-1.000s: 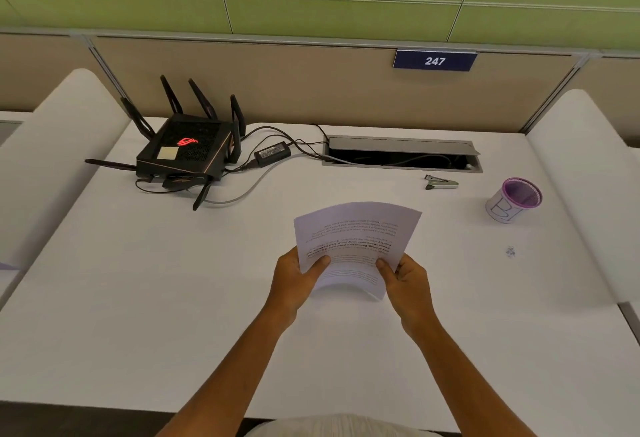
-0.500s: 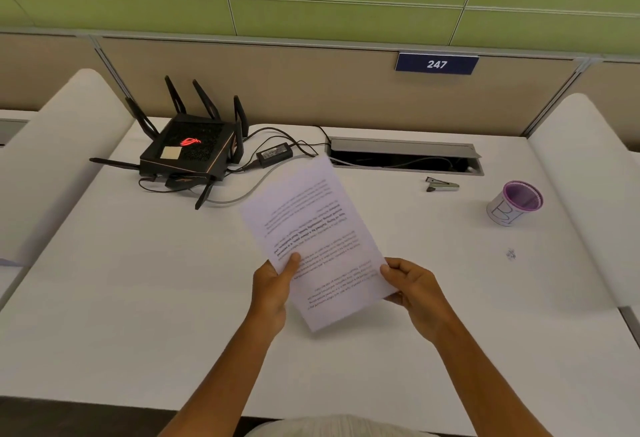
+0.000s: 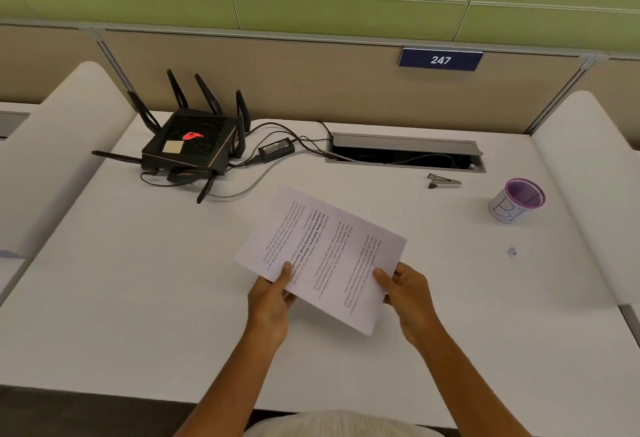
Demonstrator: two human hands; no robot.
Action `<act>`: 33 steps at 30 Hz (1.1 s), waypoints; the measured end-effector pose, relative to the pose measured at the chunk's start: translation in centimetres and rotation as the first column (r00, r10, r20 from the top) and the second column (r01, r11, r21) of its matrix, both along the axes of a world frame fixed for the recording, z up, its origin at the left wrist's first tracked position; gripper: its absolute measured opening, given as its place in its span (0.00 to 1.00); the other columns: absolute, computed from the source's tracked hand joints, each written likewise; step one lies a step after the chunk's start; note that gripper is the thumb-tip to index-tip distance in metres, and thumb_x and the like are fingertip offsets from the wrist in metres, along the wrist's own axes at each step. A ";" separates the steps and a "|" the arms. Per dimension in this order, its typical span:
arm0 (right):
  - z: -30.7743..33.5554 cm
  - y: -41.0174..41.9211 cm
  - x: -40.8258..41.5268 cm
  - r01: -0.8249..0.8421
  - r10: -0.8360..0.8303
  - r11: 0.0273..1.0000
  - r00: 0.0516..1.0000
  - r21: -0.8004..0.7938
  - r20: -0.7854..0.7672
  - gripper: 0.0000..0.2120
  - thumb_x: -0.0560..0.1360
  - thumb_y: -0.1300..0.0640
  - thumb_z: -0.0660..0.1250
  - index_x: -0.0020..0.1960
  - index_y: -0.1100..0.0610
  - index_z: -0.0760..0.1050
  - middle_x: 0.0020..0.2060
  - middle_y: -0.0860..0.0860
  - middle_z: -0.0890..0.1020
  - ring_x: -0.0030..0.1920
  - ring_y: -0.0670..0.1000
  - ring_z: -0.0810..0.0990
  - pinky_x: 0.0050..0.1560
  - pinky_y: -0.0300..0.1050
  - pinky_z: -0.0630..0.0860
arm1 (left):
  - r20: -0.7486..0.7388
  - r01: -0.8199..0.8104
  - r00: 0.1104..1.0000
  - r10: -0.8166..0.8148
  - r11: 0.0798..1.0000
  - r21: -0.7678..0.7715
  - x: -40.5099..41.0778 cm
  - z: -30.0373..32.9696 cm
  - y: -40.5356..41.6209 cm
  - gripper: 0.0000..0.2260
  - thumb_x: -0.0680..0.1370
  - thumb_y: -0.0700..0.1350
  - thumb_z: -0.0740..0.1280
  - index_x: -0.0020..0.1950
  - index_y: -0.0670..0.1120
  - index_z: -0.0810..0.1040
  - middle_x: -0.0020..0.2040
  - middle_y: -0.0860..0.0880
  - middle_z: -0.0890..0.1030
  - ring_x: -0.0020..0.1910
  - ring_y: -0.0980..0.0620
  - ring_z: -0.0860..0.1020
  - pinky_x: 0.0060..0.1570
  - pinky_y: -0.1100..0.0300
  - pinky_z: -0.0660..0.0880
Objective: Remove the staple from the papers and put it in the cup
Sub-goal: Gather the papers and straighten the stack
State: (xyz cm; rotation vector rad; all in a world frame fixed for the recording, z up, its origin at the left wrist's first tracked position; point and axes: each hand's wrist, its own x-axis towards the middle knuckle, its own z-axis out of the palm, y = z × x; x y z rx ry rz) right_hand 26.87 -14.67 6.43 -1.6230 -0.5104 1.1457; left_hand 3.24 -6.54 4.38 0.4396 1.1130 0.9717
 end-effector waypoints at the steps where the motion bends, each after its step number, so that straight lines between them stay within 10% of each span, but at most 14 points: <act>1: 0.2 0.0 0.7 -0.012 0.012 1.000 1.000 -0.009 0.028 0.10 0.81 0.58 0.71 0.62 0.51 0.82 0.52 0.48 0.90 0.50 0.52 0.90 0.50 0.55 0.87 | -0.014 -0.018 1.000 0.018 1.000 0.003 -1.0 -0.2 0.5 0.17 0.79 0.43 0.74 0.67 0.53 0.82 0.62 0.49 0.87 0.59 0.48 0.86 0.51 0.53 0.86; 13: 2.4 0.5 4.9 -0.149 0.147 0.989 0.968 -0.003 0.202 0.09 0.82 0.59 0.69 0.58 0.49 0.84 0.50 0.46 0.90 0.49 0.52 0.89 0.49 0.49 0.87 | -0.427 0.414 0.843 -0.327 0.901 0.126 -4.7 2.0 4.6 0.15 0.75 0.52 0.77 0.61 0.55 0.84 0.55 0.54 0.89 0.53 0.51 0.88 0.45 0.58 0.85; 33: 0.8 -0.9 3.4 0.011 -0.019 1.000 0.946 0.025 0.324 0.11 0.81 0.59 0.71 0.52 0.41 0.82 0.42 0.37 0.87 0.45 0.44 0.87 0.40 0.28 0.80 | -0.510 0.336 0.837 -0.196 0.921 0.199 -1.5 1.8 2.1 0.09 0.78 0.45 0.77 0.56 0.53 0.85 0.51 0.51 0.88 0.50 0.51 0.86 0.43 0.65 0.84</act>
